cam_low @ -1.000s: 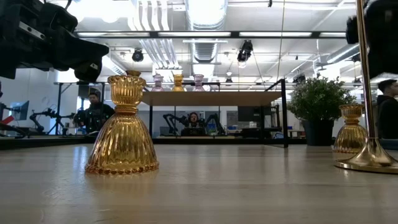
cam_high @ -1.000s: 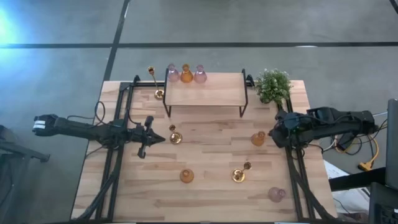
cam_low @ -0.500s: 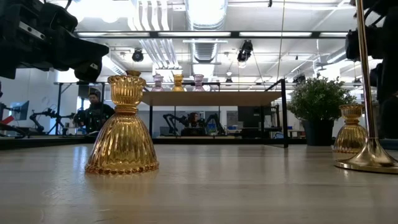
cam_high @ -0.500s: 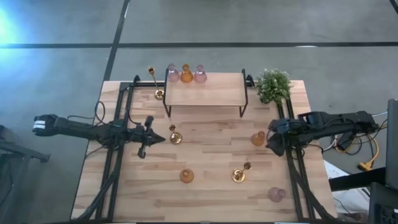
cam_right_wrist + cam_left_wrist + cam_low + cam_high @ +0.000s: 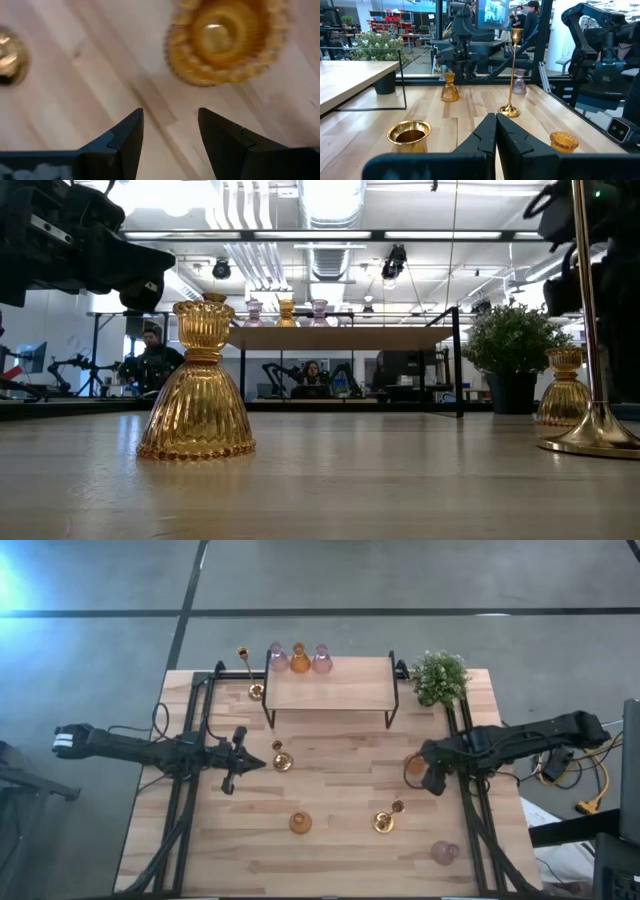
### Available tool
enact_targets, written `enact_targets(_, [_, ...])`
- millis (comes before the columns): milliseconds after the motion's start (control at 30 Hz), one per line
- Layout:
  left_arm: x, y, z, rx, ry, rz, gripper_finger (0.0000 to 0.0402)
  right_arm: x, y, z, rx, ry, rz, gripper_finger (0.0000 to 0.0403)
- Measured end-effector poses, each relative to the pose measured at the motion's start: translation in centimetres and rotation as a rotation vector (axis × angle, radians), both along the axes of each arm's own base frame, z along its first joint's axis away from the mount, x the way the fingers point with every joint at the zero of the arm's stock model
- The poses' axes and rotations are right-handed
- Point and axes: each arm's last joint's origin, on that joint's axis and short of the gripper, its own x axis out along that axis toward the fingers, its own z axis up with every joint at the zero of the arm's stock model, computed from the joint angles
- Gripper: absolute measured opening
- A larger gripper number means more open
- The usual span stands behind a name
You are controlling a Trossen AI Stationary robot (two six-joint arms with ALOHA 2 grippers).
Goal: Pick & Place candle stick holders
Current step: Put the top yellow glass candle holder on the shelf aligned with the other glass candle holders
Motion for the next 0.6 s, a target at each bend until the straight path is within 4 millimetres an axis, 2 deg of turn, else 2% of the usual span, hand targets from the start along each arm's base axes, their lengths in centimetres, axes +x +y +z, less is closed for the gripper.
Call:
enact_targets(167, [0.0, 0.0, 0.0, 0.0, 0.0, 0.0, 0.0014, -0.09, -0.28, -0.71, -0.062, 0.027, -0.137, 0.0167])
enact_targets(267, [0.0, 0.0, 0.0, 0.0, 0.0, 0.0, 0.0014, -0.15, -0.45, -1.1, -0.117, 0.009, -0.153, 0.017])
enact_targets(467, [0.0, 0.0, 0.0, 0.0, 0.0, 0.0, 0.0014, 0.45, -0.32, -0.97, -0.088, -0.112, -0.1, 0.0211])
enact_targets(600, [0.0, 0.0, 0.0, 0.0, 0.0, 0.0, 0.0014, 0.35, -0.46, -1.09, -0.135, -0.111, -0.105, 0.0244])
